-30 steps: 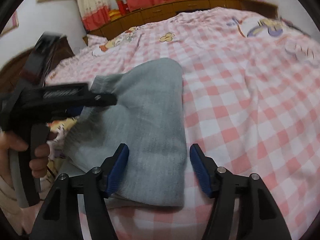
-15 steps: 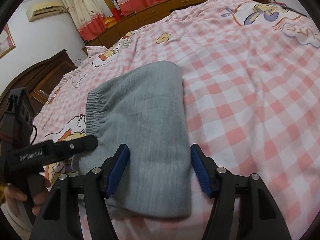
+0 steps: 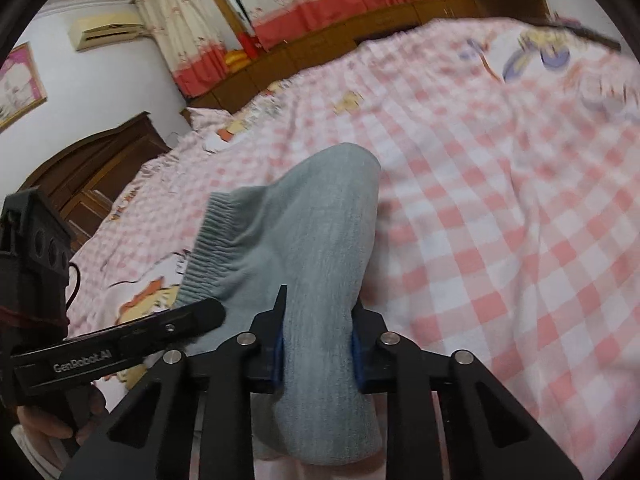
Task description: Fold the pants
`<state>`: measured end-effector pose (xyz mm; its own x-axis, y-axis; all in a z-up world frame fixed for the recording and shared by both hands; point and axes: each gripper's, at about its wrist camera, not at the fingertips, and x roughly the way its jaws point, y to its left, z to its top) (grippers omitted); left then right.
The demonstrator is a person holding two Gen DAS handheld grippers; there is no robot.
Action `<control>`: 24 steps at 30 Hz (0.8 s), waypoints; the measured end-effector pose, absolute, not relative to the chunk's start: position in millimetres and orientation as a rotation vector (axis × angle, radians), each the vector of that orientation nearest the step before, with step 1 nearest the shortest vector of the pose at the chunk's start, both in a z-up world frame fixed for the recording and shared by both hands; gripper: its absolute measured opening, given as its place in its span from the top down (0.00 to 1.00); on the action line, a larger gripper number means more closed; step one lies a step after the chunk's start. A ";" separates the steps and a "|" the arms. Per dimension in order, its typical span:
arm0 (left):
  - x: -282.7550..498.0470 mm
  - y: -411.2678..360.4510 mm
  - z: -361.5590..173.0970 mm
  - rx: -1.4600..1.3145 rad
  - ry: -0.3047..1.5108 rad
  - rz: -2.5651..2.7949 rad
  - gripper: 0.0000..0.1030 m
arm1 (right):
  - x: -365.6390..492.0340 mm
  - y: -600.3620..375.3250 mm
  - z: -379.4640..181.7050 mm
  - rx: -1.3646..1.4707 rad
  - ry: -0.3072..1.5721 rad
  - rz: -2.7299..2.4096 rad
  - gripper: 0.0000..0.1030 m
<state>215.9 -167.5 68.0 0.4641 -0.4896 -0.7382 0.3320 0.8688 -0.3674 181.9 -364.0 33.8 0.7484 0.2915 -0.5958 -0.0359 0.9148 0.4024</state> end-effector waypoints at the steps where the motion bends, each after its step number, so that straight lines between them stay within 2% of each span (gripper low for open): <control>1: 211.4 -162.5 75.6 -0.179 0.954 -0.510 0.76 | 176.8 -359.5 41.8 0.376 0.690 0.190 0.76; 7: 172.3 -122.5 126.0 -0.100 0.916 -0.470 0.76 | 147.2 -331.7 76.2 0.435 0.639 0.254 0.76; 13: 132.1 -75.5 143.8 -0.045 0.906 -0.416 0.75 | 114.4 -278.3 96.7 0.414 0.634 0.314 0.76; 18: 119.4 -44.4 117.3 -0.060 0.892 -0.415 0.74 | 95.3 -241.2 87.9 0.372 0.661 0.318 0.76; 22: 128.7 -32.0 64.2 -0.089 0.950 -0.389 0.74 | 101.3 -224.3 57.3 0.351 0.730 0.281 0.75; 24: 131.2 -27.5 44.6 -0.109 0.961 -0.379 0.66 | 109.5 -217.5 34.4 0.333 0.791 0.259 0.74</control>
